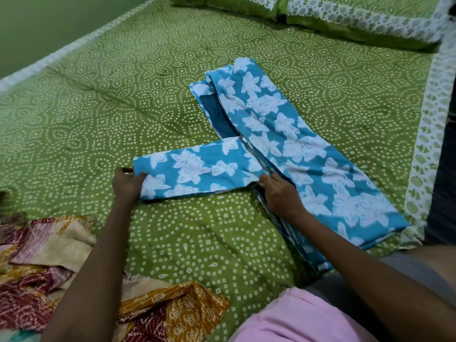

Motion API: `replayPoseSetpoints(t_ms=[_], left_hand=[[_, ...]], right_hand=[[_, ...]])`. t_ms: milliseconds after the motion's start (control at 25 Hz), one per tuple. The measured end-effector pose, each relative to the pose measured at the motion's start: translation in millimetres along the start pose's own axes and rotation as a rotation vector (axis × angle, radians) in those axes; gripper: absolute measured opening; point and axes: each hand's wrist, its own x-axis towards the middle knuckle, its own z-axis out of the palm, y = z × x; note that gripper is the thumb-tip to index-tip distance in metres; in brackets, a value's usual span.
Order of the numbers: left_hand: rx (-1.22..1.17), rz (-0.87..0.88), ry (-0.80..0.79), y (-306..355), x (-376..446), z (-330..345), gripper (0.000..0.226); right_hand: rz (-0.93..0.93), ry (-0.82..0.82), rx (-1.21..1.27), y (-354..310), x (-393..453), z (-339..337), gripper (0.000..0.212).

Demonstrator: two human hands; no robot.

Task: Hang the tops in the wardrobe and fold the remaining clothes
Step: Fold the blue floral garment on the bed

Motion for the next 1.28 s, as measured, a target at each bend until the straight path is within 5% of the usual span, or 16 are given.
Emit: replayPoseSetpoints(t_ms=[80, 160, 280, 360, 440, 600, 840, 1000, 1160, 1280], left_hand=[[0.074, 0.145, 0.059, -6, -10, 4, 0.039], [0.068, 0.168, 0.072, -7, -10, 5, 0.041], [0.282, 0.159, 0.159, 3, -17, 10, 0.053], [0.299, 0.407, 0.204, 19, -50, 30, 0.053], [0.158, 0.666, 0.053, 35, -105, 61, 0.042], [0.098, 0.834, -0.338, 49, -206, 126, 0.033], [0.345, 1.206, -0.411, 46, -257, 161, 0.043], [0.321, 1.371, -0.279, 48, -259, 156, 0.058], [0.298, 1.636, -0.268, 40, -279, 161, 0.024], [0.219, 1.624, -0.378, 29, -295, 160, 0.011]], right_hand=[[-0.033, -0.080, 0.038, -7, -9, 4, 0.034], [-0.063, -0.147, 0.060, -10, -16, -11, 0.030], [0.166, -0.009, 0.143, 7, -34, -51, 0.025], [0.355, 0.020, 0.161, 33, -54, -75, 0.021], [0.465, -0.186, 0.203, 60, -75, -91, 0.016], [0.484, -0.572, 0.243, 81, -105, -108, 0.026], [0.408, -0.846, 0.170, 92, -110, -147, 0.059], [0.347, -0.773, -0.078, 115, -124, -177, 0.041], [0.445, -0.623, -0.249, 132, -134, -191, 0.032], [0.436, -0.563, -0.203, 138, -144, -193, 0.021]])
